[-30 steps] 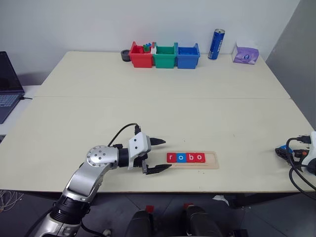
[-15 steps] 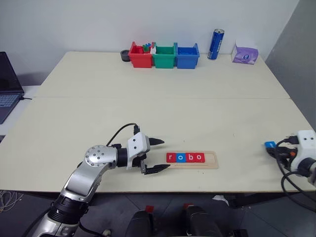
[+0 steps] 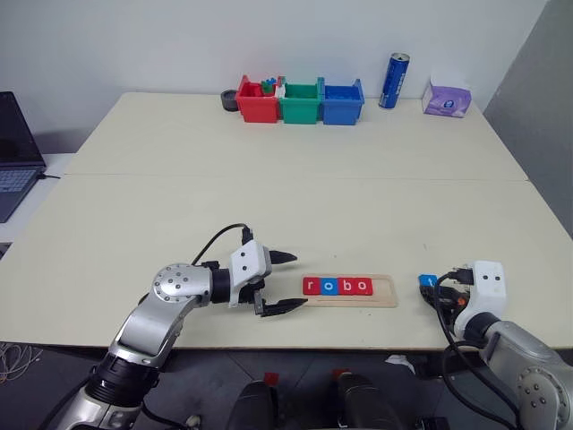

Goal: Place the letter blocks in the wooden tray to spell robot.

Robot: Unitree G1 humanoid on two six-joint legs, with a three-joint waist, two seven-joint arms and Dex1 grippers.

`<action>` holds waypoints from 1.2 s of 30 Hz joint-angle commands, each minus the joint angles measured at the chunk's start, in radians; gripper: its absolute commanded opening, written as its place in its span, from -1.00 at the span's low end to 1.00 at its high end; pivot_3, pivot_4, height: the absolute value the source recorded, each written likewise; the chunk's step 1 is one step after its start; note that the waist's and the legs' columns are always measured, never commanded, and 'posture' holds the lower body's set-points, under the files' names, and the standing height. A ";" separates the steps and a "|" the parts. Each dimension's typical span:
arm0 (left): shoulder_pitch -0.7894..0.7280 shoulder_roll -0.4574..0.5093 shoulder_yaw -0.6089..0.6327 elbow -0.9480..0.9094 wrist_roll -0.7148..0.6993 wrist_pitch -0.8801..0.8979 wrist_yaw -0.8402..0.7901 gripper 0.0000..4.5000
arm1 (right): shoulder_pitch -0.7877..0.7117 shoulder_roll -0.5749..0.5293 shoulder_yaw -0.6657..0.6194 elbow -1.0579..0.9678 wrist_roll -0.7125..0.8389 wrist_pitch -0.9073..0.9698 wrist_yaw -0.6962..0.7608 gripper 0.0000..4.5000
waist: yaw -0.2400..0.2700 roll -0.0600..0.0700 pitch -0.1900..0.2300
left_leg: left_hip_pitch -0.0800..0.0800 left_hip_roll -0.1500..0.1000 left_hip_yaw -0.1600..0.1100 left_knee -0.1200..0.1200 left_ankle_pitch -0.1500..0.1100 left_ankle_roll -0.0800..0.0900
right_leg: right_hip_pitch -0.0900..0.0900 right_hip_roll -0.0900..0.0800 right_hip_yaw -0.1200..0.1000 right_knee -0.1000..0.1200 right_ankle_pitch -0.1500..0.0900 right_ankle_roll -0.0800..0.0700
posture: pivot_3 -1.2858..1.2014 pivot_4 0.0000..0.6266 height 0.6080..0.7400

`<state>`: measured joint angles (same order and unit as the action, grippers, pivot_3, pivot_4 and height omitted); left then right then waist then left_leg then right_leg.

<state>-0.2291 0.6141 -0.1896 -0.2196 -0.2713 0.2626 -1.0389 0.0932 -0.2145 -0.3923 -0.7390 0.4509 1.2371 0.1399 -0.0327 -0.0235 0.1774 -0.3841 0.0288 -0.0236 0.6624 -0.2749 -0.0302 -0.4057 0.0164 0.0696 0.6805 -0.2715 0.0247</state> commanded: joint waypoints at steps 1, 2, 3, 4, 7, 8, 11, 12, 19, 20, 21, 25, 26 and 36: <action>-0.014 0.005 0.016 -0.017 -0.012 -0.007 -0.003 1.00 | -0.036 0.041 -0.020 0.014 -0.031 -0.020 -0.070 0.23 | -0.001 0.000 0.000 | 0.000 0.000 0.000 0.000 0.000 0.000 | 0.000 0.000 0.000 0.000 0.000 0.000 | 0.03 -0.52 1.00; -0.014 0.005 0.016 -0.016 -0.012 -0.007 -0.003 1.00 | -0.047 0.043 -0.020 0.019 -0.040 -0.030 -0.083 0.38 | -0.001 0.000 0.000 | 0.000 0.000 0.000 0.000 0.000 0.000 | 0.000 0.000 0.000 0.000 0.000 0.000 | 0.03 -0.52 1.00; -0.013 0.006 0.017 -0.017 -0.012 -0.007 -0.004 1.00 | -0.057 0.041 -0.022 0.021 -0.045 -0.036 -0.090 0.52 | -0.001 0.000 0.000 | 0.000 0.000 0.000 0.000 0.000 0.000 | 0.000 0.000 0.000 0.000 0.000 0.000 | 0.03 -0.52 1.00; -0.011 0.008 0.020 -0.018 -0.012 -0.008 -0.004 1.00 | -0.075 0.039 -0.037 0.020 -0.043 -0.038 -0.097 0.67 | -0.001 0.000 0.000 | 0.000 0.000 0.000 0.000 0.000 0.000 | 0.000 0.000 0.000 0.000 0.000 0.000 | 0.03 -0.52 1.00; -0.002 0.015 0.026 -0.022 -0.012 -0.010 -0.003 1.00 | -0.128 -0.005 -0.074 0.002 -0.008 -0.015 -0.064 0.99 | 0.000 0.000 0.000 | 0.000 -0.001 0.000 0.000 0.000 0.000 | 0.000 -0.001 0.000 0.000 0.000 0.000 | 0.03 -0.52 1.00; 0.001 0.017 0.027 -0.021 -0.012 -0.011 -0.003 1.00 | -0.144 -0.032 -0.080 -0.006 0.018 -0.002 -0.031 0.99 | 0.000 0.000 0.000 | 0.000 -0.001 0.000 0.000 0.000 0.000 | -0.001 -0.001 0.000 0.000 0.000 0.000 | 0.03 -0.52 1.00; 0.005 0.019 0.028 -0.017 -0.011 -0.015 0.001 1.00 | -0.173 -0.262 -0.057 0.002 0.139 -0.001 0.216 0.99 | -0.001 0.002 0.002 | 0.000 -0.001 0.001 0.000 0.000 0.000 | -0.001 -0.001 0.000 -0.001 0.000 0.000 | 0.03 -0.52 1.00; 0.005 0.018 0.027 -0.016 -0.010 -0.016 0.002 1.00 | -0.170 -0.331 -0.046 0.020 0.159 -0.015 0.281 0.99 | -0.001 0.002 0.002 | 0.000 -0.002 0.001 0.000 0.000 0.000 | -0.001 -0.001 0.000 -0.001 0.000 0.000 | 0.03 -0.52 1.00; -0.005 0.011 0.020 -0.006 -0.009 -0.022 0.000 1.00 | -0.097 -0.778 0.254 0.237 -0.047 -0.493 0.716 0.99 | 0.000 0.000 0.003 | 0.000 -0.002 0.001 -0.001 0.000 0.000 | 0.000 0.001 -0.001 -0.002 0.000 0.000 | 0.03 -0.52 1.00; -0.007 0.010 0.019 -0.007 -0.009 -0.020 0.001 1.00 | -0.101 -0.803 0.288 0.271 -0.065 -0.547 0.757 0.99 | 0.000 0.000 0.003 | 0.000 -0.002 0.001 0.000 0.000 0.000 | 0.000 0.001 -0.002 -0.002 0.000 0.000 | 0.03 -0.52 1.00; -0.009 0.009 0.019 -0.007 -0.009 -0.018 0.003 1.00 | -0.120 -0.812 0.321 0.317 -0.086 -0.594 0.784 0.99 | 0.000 0.000 0.003 | 0.000 -0.002 0.001 0.000 0.000 0.000 | 0.000 0.001 -0.002 -0.002 0.000 0.000 | 0.03 -0.52 1.00; -0.011 0.008 0.017 -0.015 -0.009 -0.011 0.005 1.00 | -0.207 -0.832 0.431 0.489 -0.194 -0.768 0.867 0.99 | -0.002 0.000 0.004 | 0.000 -0.002 0.002 0.000 0.000 0.000 | 0.000 0.000 -0.002 -0.001 0.000 0.000 | 0.03 -0.52 1.00; -0.011 0.009 0.017 -0.017 -0.009 -0.009 0.006 1.00 | -0.233 -0.826 0.448 0.525 -0.204 -0.790 0.886 0.99 | -0.001 0.000 0.004 | 0.000 -0.002 0.002 0.000 0.000 0.000 | 0.000 0.000 -0.002 -0.001 0.000 0.000 | 0.03 -0.52 1.00; 0.001 0.022 0.034 -0.042 -0.014 0.007 0.015 1.00 | -0.375 -0.823 0.559 0.750 -0.292 -0.852 1.044 0.71 | 0.001 0.000 0.004 | 0.000 -0.001 0.001 0.000 0.000 0.000 | 0.000 -0.001 -0.002 -0.001 0.000 0.000 | 0.03 -0.52 1.00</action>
<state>-0.2276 0.6270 -0.1824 -0.2236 -0.2715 0.2737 -1.0321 -0.2719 -1.0245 0.1615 -0.0068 0.1782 0.3741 1.1613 -0.0314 -0.0240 0.1812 -0.3841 0.0280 -0.0226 0.6629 -0.2750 -0.0300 -0.4057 0.0156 0.0679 0.6796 -0.2714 0.0245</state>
